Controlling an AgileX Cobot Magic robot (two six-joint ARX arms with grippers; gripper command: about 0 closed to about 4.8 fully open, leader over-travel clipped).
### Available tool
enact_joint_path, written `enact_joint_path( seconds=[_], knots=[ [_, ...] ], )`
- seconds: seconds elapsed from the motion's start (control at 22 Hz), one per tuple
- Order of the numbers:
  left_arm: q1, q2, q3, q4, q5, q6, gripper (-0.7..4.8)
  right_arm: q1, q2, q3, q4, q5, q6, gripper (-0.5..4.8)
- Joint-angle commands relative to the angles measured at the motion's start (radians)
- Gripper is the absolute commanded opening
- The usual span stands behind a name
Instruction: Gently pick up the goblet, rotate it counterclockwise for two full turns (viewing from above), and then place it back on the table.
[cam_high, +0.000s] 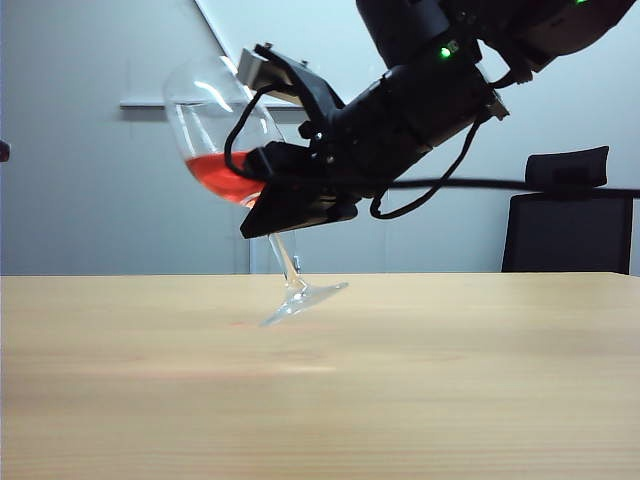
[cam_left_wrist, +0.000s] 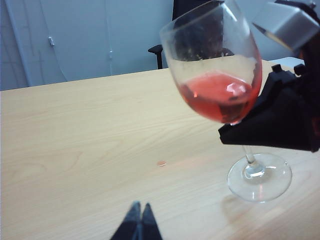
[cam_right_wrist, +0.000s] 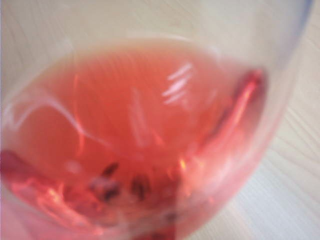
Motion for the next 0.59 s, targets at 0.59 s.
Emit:
enact_joint_path(
  seconds=[0.59],
  knots=[
    [0.0, -0.022, 0.003, 0.013, 0.002, 0.0, -0.05, 0.027, -0.011, -0.3, 0.805, 0.035, 0.158, -0.07]
  ],
)
